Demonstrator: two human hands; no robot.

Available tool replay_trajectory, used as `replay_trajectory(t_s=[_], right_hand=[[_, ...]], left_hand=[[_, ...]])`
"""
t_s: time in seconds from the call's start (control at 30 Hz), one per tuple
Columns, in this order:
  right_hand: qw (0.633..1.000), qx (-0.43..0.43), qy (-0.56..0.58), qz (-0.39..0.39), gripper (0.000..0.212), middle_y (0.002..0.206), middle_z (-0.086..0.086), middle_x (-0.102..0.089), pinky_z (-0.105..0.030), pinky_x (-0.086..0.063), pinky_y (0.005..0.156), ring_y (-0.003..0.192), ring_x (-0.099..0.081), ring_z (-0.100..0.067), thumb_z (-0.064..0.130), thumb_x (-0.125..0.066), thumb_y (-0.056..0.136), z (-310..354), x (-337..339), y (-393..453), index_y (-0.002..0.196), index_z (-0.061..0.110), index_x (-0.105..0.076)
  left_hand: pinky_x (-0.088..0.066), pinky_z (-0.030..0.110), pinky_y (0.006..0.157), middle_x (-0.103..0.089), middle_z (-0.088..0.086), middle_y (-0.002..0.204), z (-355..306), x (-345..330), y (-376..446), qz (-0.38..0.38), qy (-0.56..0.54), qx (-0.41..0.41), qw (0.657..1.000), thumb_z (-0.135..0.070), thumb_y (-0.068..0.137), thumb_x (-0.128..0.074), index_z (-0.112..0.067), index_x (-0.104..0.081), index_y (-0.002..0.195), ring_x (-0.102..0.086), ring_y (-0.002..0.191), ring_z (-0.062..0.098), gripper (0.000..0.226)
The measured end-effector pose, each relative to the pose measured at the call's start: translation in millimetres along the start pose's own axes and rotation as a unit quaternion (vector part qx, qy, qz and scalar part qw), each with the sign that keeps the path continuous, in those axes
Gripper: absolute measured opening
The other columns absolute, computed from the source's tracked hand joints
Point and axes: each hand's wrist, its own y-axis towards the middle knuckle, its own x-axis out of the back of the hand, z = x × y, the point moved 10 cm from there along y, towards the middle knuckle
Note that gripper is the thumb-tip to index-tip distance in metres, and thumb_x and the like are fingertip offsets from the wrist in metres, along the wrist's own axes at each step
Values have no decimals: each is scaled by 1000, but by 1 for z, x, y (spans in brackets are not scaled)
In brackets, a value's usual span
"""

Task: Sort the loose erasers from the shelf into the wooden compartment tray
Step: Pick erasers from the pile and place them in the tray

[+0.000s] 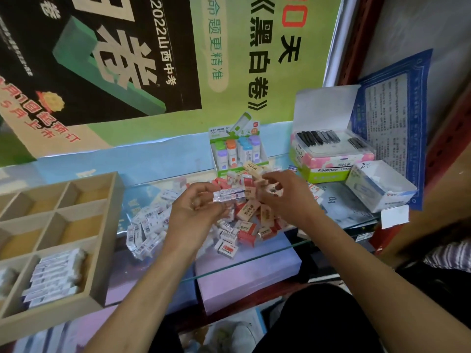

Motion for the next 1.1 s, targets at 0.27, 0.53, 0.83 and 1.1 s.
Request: replay_trajectory(t_s=[0.27,0.53,0.83,1.1], right_hand=[[980,-151,-116,-53,16,96,-15,-64,-33,-51,72,85,-60,-30,15,-64,75,-92,46,-18,89,11,-70],[979,-172,-84,-68,28,102,-13,-64,-34,-51,77,91,-61,-28,10,-69,79,-102,48,-24,106,5,-66],[977,-146,-16,-152,28,99,-11,-68,-33,-51,78,91,-61,-25,-1,-53,84,-72,66,-45,107,3,-68],[974,-214,-33,-65,36,105,-15,-67,-28,-46,68,85,-63,-30,7,-60,84,-84,44,-47,119,12,-60]], left_hand=[[-56,27,69,-69,8,93,10,-53,-7,63,75,-17,995,5,76,-72,-24,-68,89,-70,88,25,33],[-56,27,68,-67,10,99,14,-54,-14,62,82,-6,995,2,77,-75,-26,-69,92,-70,88,26,32],[-58,28,76,-60,24,95,20,-24,-20,52,-15,47,997,9,85,-64,-12,-64,101,-72,89,31,26],[-58,26,75,-58,20,87,13,-20,-26,53,-27,37,998,10,86,-62,-12,-63,99,-72,89,32,25]])
